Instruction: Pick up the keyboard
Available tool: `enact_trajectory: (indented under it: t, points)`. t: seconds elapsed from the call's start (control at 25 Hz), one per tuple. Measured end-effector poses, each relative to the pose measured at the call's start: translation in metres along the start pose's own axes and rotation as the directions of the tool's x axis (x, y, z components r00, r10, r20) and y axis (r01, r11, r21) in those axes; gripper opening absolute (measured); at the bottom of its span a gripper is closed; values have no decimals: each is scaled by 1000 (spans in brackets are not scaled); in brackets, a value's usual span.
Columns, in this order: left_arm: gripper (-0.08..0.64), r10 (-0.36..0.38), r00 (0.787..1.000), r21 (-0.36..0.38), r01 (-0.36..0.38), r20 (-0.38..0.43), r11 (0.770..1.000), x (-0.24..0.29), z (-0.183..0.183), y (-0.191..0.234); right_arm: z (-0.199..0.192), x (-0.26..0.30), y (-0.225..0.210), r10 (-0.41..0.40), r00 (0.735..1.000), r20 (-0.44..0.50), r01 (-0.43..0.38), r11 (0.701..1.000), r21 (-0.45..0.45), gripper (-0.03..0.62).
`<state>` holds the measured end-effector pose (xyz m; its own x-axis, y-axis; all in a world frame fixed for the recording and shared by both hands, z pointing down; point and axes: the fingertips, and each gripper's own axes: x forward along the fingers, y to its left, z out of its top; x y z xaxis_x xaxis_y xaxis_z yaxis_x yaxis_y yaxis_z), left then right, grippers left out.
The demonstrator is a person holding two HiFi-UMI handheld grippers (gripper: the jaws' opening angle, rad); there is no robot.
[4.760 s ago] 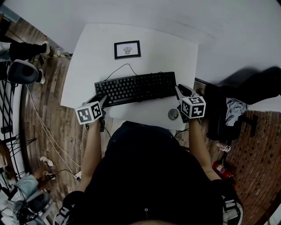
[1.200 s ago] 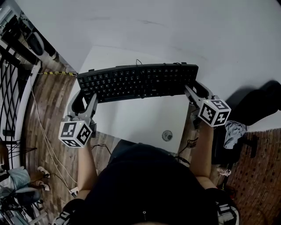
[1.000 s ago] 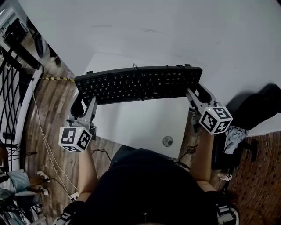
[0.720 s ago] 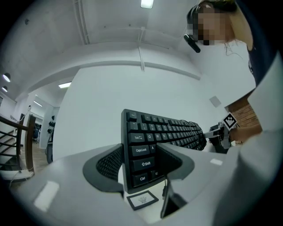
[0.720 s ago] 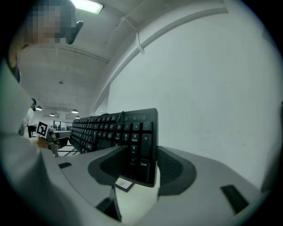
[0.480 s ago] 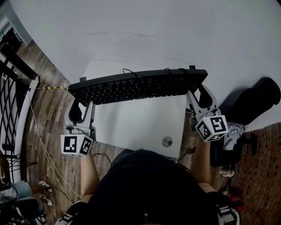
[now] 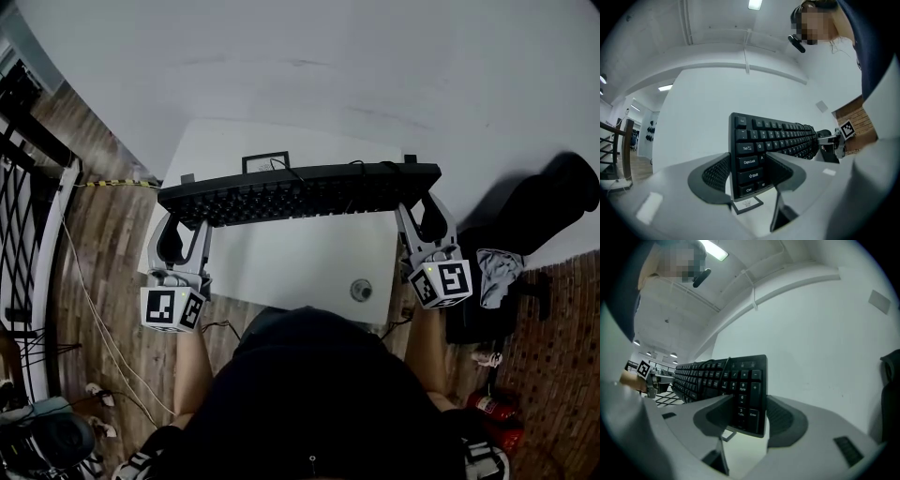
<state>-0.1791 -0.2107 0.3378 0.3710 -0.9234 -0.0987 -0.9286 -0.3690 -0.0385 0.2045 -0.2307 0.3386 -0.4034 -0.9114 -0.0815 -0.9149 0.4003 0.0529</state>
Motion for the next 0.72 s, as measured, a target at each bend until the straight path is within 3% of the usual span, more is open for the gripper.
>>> enact_trajectory:
  t: [0.24, 0.72]
  points:
    - [247, -27, 999, -14, 27, -33, 1000, 1, -10, 4, -8, -2, 4, -25, 998, -50, 26, 1000, 13, 225]
    - [247, -12, 1000, -28, 12, -14, 1000, 0, -10, 5, -4, 0, 4, -26, 999, -40, 26, 1000, -7, 224]
